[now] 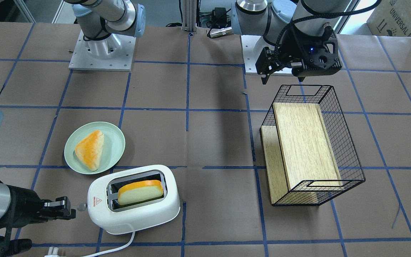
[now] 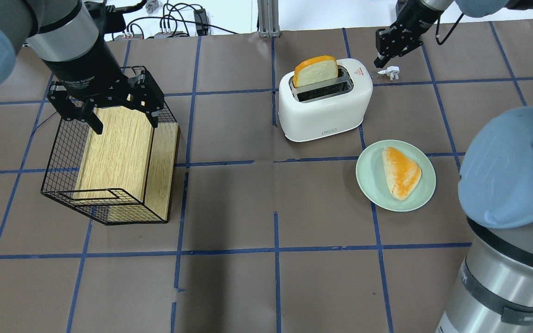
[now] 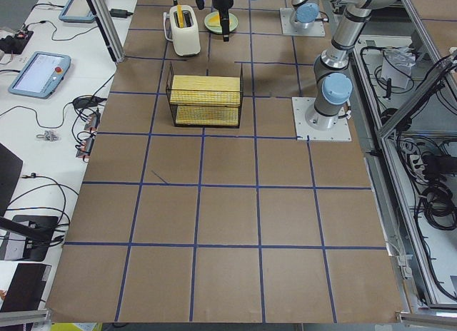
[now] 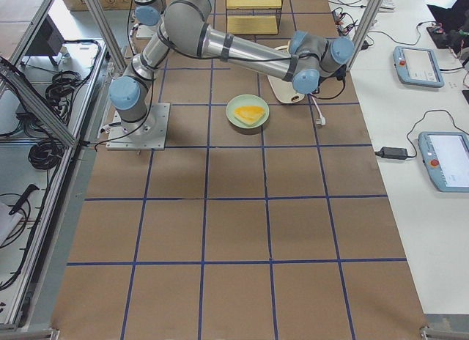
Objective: Press toaster with right arm
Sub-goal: 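Lift the right gripper up and away from the toaster lever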
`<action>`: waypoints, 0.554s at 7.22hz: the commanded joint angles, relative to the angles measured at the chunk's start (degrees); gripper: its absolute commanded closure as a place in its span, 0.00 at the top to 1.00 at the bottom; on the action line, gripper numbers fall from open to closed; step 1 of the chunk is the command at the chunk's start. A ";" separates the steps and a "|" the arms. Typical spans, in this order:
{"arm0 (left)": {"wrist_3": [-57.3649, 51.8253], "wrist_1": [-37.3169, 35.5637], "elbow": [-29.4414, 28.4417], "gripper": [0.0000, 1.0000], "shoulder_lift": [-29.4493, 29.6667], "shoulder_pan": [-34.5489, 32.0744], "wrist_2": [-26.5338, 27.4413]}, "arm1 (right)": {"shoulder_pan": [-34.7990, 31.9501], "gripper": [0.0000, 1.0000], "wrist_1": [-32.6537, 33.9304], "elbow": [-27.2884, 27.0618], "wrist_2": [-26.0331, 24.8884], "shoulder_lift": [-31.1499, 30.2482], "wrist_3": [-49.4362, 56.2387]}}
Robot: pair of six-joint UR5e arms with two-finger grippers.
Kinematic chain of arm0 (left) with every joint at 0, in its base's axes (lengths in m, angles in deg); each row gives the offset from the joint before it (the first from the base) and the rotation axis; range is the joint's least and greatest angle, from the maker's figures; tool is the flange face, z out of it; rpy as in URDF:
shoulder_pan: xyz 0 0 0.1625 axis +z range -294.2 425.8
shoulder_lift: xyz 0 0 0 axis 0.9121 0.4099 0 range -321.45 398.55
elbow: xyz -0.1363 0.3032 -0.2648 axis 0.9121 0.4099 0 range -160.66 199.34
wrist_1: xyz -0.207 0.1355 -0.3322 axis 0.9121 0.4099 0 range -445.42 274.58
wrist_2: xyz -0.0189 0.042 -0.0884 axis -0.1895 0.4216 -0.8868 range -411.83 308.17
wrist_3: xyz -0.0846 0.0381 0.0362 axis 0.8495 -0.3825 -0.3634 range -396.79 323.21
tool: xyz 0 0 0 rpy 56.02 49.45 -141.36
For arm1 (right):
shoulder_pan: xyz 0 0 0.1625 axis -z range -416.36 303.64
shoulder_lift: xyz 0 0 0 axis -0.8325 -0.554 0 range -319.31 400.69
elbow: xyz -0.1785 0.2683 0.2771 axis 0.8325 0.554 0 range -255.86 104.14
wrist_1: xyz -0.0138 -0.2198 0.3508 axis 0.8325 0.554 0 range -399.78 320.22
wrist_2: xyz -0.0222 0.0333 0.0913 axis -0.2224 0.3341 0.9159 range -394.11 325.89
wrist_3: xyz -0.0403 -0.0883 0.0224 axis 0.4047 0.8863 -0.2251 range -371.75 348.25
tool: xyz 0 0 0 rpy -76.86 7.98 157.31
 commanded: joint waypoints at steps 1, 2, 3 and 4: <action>0.00 0.02 -0.08 1.00 0.01 0.00 0.00 | -5.98 1.00 -6.86 6.05 -24.03 -5.74 -3.47; 0.00 -0.07 0.00 1.00 0.01 0.00 0.00 | -6.18 1.00 -7.27 7.11 -24.59 -7.59 -3.56; 0.00 0.02 0.00 1.00 0.01 0.00 0.00 | -6.01 1.00 -8.06 8.08 -17.38 -9.78 -3.64; 0.00 -0.07 0.00 1.00 0.01 0.00 0.00 | -6.36 1.00 -11.89 7.31 -14.78 -13.20 -3.91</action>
